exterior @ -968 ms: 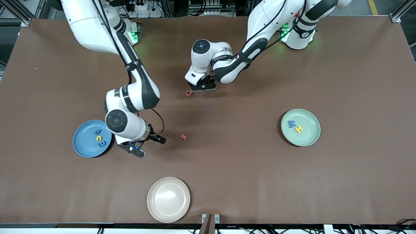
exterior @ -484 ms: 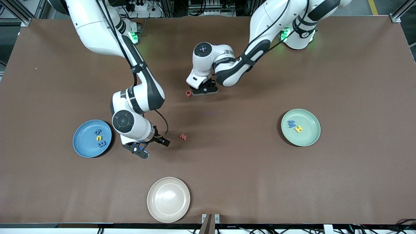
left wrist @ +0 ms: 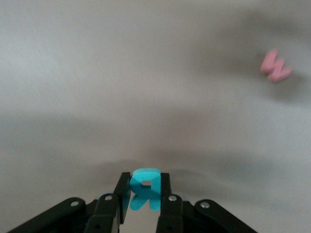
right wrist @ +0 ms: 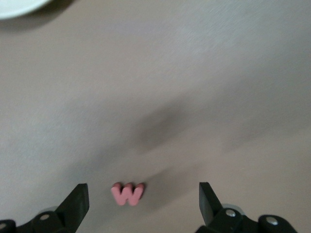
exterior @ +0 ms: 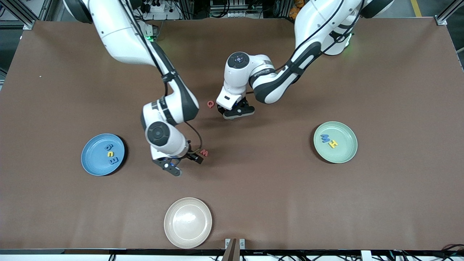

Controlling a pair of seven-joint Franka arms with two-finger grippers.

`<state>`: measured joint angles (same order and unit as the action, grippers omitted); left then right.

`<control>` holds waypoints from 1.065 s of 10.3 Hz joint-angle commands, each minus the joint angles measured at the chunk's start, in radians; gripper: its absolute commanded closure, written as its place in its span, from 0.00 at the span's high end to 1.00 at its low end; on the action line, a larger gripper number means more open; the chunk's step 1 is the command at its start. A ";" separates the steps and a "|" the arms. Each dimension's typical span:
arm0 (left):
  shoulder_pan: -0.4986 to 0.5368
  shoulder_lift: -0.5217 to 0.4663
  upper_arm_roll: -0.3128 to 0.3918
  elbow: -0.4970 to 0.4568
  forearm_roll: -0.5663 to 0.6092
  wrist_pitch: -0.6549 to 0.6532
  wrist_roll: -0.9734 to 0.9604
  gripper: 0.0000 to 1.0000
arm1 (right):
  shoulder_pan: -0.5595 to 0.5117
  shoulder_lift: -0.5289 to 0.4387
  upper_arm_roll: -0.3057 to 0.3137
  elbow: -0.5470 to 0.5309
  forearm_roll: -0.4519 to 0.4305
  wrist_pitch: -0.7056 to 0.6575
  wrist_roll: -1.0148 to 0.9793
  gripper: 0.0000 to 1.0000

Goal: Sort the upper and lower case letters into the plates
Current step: 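Grasp teal R with the left gripper while the right gripper nears pink letter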

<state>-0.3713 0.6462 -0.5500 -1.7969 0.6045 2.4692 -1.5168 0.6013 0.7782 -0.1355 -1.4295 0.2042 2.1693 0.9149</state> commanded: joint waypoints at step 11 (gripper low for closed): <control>0.576 -0.157 -0.244 -0.016 -0.012 -0.367 0.670 0.00 | 0.071 0.113 -0.009 0.044 0.018 0.090 0.097 1.00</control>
<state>0.0954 0.5149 -0.7232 -1.7957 0.6037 2.1616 -0.9941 0.6646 0.8729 -0.1371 -1.4033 0.2091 2.2566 0.9662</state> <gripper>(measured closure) 0.718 0.000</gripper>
